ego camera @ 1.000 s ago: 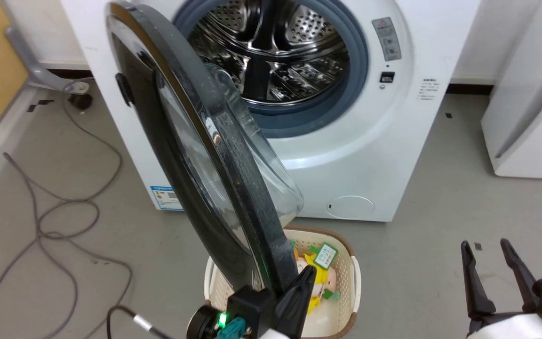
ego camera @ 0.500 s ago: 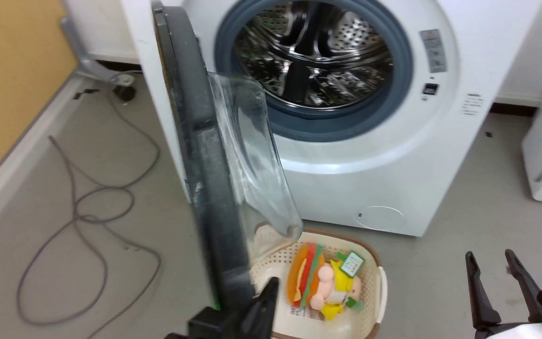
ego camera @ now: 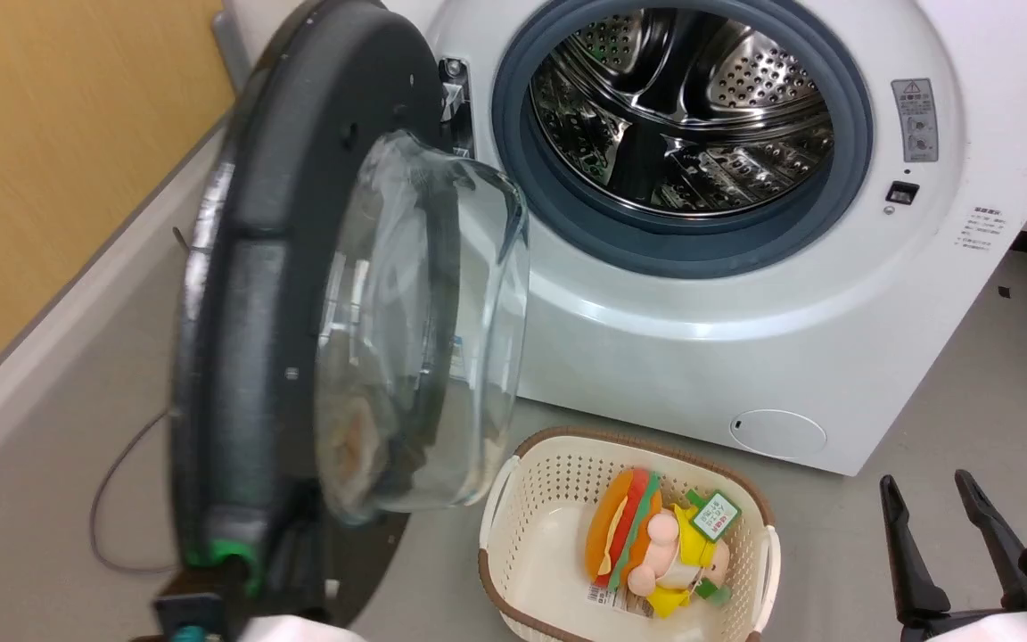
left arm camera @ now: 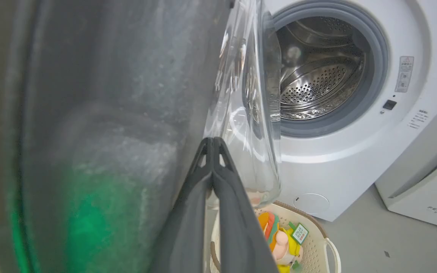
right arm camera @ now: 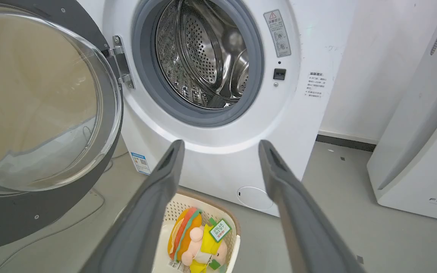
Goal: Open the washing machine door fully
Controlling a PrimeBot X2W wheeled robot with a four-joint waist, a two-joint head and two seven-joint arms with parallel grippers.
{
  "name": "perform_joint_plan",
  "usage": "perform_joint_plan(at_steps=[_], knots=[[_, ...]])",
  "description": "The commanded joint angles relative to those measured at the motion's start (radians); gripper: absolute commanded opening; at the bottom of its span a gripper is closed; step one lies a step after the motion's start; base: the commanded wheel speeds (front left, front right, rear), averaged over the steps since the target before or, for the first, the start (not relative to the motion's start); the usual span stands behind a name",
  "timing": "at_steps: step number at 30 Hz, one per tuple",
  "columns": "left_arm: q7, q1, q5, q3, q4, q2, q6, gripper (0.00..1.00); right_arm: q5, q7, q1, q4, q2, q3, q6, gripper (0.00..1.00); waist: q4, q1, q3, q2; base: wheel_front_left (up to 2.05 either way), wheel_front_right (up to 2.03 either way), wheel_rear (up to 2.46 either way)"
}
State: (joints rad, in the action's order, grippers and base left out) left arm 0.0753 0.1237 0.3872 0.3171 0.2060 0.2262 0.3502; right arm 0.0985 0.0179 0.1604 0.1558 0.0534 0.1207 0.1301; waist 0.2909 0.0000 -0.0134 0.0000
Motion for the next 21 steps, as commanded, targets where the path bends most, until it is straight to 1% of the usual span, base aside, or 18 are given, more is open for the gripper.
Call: perform_joint_plan(at_steps=[1,3,4,7,14,21], knots=[[0.019,-0.008,0.012,-0.031,-0.012,0.013,0.007,0.0,0.007,-0.005,0.017,0.005,-0.003,-0.002,0.001,1.0,0.001,0.0,-0.001,0.0,0.0,0.0,0.0],[0.041,-0.013,0.04,-0.085,-0.038,0.025,0.009,0.0,0.007,-0.007,0.015,0.005,-0.003,-0.006,0.001,1.0,-0.003,0.0,-0.003,0.0,0.0,0.0,0.0],[0.041,-0.013,0.04,-0.085,-0.038,0.025,0.009,0.0,0.007,-0.007,0.015,0.005,-0.003,-0.006,0.001,1.0,-0.003,0.0,-0.003,0.0,0.0,0.0,0.0],[0.078,-0.029,0.076,-0.159,-0.084,0.053,-0.002,0.0,0.005,-0.008,0.014,0.005,-0.003,-0.007,0.001,1.0,-0.009,0.0,-0.006,0.0,0.0,0.0,0.0],[0.141,-0.105,0.135,-0.295,-0.226,0.126,-0.045,0.0,0.007,-0.014,0.007,0.004,-0.003,-0.012,0.001,1.0,-0.032,0.0,-0.022,0.0,0.0,0.0,0.0],[0.176,-0.195,0.16,-0.388,-0.388,0.163,-0.081,0.0,0.012,-0.012,-0.004,-0.004,-0.003,-0.012,0.001,1.0,-0.052,0.0,-0.035,0.0,0.0,0.0,0.0]])
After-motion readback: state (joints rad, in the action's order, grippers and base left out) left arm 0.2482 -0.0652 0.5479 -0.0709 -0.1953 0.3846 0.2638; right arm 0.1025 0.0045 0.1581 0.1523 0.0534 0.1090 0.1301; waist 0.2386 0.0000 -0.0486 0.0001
